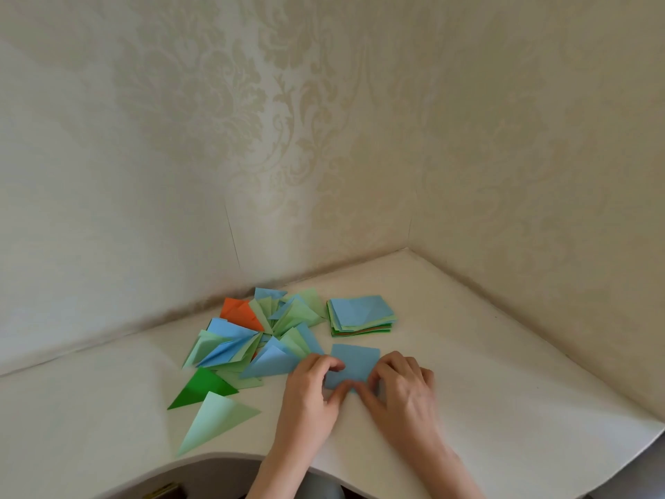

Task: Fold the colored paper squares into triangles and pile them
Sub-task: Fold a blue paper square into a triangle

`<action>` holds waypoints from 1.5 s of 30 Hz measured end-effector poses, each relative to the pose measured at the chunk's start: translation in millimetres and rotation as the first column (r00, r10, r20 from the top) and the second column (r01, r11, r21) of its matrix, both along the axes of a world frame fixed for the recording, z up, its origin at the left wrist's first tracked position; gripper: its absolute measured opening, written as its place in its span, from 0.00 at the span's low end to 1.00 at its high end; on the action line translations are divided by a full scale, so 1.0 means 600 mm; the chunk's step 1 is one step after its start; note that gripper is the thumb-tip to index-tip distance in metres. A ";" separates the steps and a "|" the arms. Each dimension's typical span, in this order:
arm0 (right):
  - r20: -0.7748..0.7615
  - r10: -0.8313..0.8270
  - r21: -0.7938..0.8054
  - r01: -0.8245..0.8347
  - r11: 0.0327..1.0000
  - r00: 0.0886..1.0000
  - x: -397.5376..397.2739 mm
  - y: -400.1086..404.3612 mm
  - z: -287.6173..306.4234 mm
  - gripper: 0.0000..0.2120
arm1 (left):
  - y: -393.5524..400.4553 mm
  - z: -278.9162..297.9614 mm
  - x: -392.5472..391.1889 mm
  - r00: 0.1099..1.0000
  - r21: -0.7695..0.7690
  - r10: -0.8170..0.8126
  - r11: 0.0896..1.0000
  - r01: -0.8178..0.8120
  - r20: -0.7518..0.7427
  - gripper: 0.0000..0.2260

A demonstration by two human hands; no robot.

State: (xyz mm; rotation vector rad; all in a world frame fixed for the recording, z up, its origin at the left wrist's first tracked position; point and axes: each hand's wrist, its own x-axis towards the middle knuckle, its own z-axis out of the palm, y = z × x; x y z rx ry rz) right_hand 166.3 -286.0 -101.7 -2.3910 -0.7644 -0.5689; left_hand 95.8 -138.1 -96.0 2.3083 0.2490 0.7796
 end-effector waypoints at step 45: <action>-0.018 0.134 0.088 -0.132 0.987 0.991 -0.007 -0.024 0.012 0.14 | -0.002 0.023 -0.031 0.989 0.295 -0.099 0.947 0.127 -0.105 0.04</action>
